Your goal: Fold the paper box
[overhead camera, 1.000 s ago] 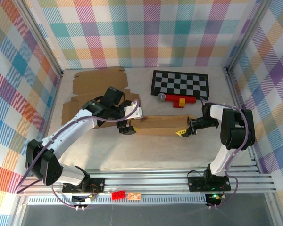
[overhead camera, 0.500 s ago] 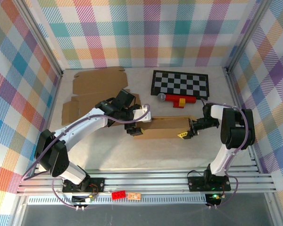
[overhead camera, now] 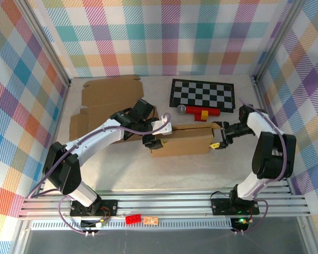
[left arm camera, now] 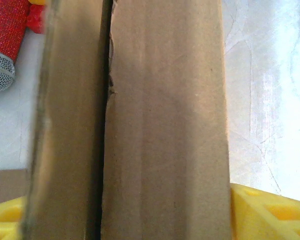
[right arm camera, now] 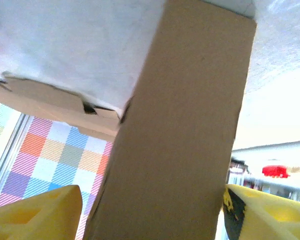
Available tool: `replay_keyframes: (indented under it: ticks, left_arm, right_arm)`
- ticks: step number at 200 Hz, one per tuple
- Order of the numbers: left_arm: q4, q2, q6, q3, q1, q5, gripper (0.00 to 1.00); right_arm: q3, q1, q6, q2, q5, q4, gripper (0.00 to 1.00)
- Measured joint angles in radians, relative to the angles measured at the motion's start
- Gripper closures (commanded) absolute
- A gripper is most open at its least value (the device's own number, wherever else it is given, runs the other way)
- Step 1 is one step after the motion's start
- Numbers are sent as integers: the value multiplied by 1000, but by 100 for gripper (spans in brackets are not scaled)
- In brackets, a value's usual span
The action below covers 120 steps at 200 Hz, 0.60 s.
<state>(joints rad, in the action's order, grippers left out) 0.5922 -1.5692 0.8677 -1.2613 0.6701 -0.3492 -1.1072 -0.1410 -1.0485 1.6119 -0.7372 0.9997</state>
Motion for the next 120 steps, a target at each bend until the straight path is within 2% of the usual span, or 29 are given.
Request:
replay_keyframes:
  ticks: [25, 44, 69, 99, 120]
  left_arm:
    - [1, 0, -14, 0, 1, 0, 27]
    - [0, 0, -18, 0, 2, -1, 29]
    - [0, 0, -27, 0, 2, -1, 31]
    - [0, 0, -37, 0, 2, -1, 35]
    - [0, 0, -38, 0, 2, -1, 37]
  right_arm:
    - [-134, -11, 68, -152, 217, 72, 31]
    - [-190, -8, 148, -290, 381, 81, 42]
    - [-209, 63, 304, -421, 580, 82, 52]
    - [-150, 232, 524, -475, 739, 32, 52]
    - [-110, 263, 681, -494, 779, 6, 51]
